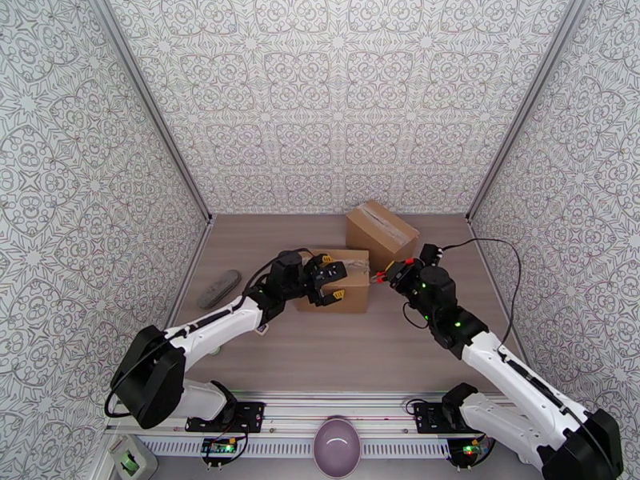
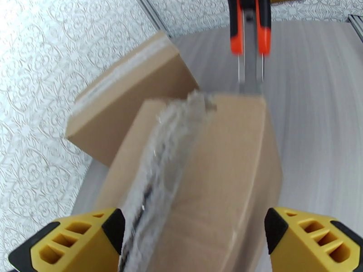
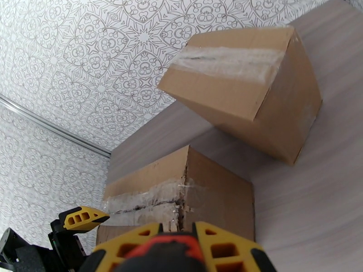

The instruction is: Unpack the express box

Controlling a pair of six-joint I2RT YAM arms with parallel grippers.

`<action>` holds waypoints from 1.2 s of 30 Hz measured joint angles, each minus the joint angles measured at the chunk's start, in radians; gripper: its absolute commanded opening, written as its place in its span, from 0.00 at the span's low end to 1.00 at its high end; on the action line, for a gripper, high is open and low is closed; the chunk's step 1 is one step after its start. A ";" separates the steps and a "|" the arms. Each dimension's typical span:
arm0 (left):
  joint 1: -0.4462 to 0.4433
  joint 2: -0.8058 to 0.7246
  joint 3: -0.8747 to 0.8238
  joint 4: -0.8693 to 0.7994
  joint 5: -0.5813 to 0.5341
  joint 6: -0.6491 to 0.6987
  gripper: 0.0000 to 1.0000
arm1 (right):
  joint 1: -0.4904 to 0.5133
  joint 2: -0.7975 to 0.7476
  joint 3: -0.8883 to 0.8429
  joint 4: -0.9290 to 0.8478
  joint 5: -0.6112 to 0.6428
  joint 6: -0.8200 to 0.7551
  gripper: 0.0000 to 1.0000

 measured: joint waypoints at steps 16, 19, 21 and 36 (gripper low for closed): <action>0.024 -0.027 -0.096 -0.011 0.013 0.004 0.85 | -0.186 -0.016 -0.034 0.020 -0.113 0.031 0.00; 0.024 -0.042 -0.112 -0.008 0.011 0.004 0.84 | -0.216 -0.025 -0.034 0.021 -0.121 0.027 0.00; 0.026 -0.052 -0.121 -0.009 0.006 0.003 0.84 | -0.242 -0.046 -0.034 0.019 -0.117 0.020 0.00; 0.087 -0.146 -0.092 -0.063 -0.001 -0.151 0.88 | -0.264 -0.060 0.045 -0.164 -0.149 -0.142 0.00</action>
